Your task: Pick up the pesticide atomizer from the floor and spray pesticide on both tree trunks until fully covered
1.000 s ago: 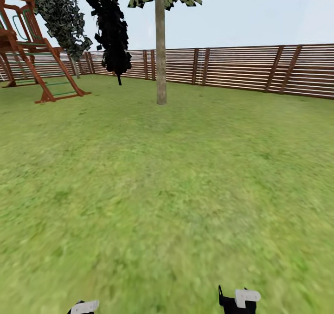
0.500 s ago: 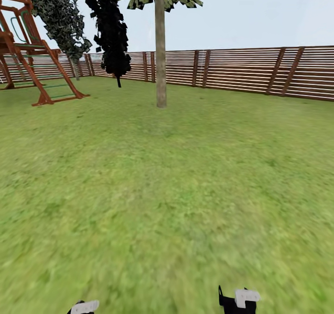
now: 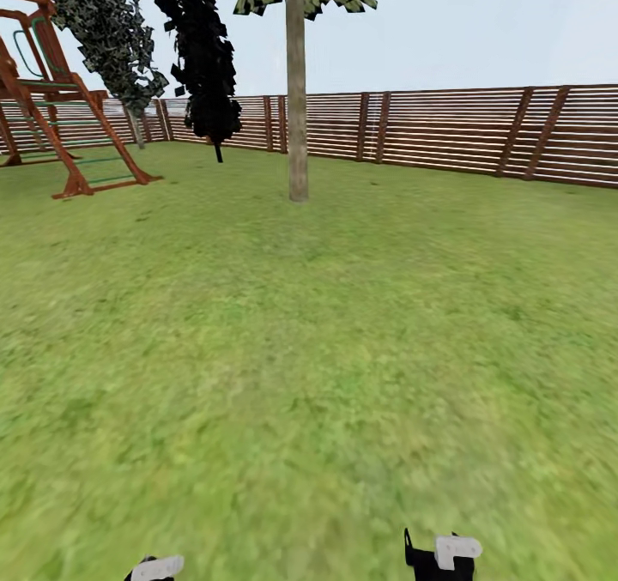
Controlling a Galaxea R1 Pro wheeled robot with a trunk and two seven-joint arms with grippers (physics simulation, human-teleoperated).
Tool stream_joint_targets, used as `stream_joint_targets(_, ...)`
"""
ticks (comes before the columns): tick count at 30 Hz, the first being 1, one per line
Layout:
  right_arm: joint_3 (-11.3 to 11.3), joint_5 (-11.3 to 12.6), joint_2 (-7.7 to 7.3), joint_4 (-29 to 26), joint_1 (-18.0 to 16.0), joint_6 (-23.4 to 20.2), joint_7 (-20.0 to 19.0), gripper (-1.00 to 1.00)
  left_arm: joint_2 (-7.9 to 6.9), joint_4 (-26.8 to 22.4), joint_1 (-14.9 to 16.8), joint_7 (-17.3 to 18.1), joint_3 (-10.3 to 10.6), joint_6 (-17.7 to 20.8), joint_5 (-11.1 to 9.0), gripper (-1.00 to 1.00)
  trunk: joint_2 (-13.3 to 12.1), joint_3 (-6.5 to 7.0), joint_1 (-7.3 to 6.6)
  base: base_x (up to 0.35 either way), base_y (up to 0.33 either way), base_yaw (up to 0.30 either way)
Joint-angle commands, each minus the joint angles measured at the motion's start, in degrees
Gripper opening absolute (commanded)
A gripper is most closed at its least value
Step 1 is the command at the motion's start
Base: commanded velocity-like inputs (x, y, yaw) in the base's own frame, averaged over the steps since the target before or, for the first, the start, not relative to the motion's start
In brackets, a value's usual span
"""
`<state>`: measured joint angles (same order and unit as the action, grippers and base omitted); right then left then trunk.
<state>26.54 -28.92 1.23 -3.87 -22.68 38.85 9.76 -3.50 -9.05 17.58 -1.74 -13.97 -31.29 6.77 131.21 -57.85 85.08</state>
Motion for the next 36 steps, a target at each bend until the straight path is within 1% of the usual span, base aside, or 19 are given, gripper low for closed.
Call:
stream_joint_targets(1,0.0,0.0,0.0,0.0,0.0,0.0,0.0,1.0,-0.01,-0.01,0.0,-0.02,-0.01,0.0,0.0,-1.0,0.0,0.0,0.0,0.339,0.0,0.0)
stream_joint_targets(36,-0.02,0.0,0.0,0.0,0.0,0.0,0.0,1.0,0.01,-0.01,0.0,-0.02,-0.01,0.0,0.0,-1.0,0.0,0.0,0.0,0.339,0.0,0.0)
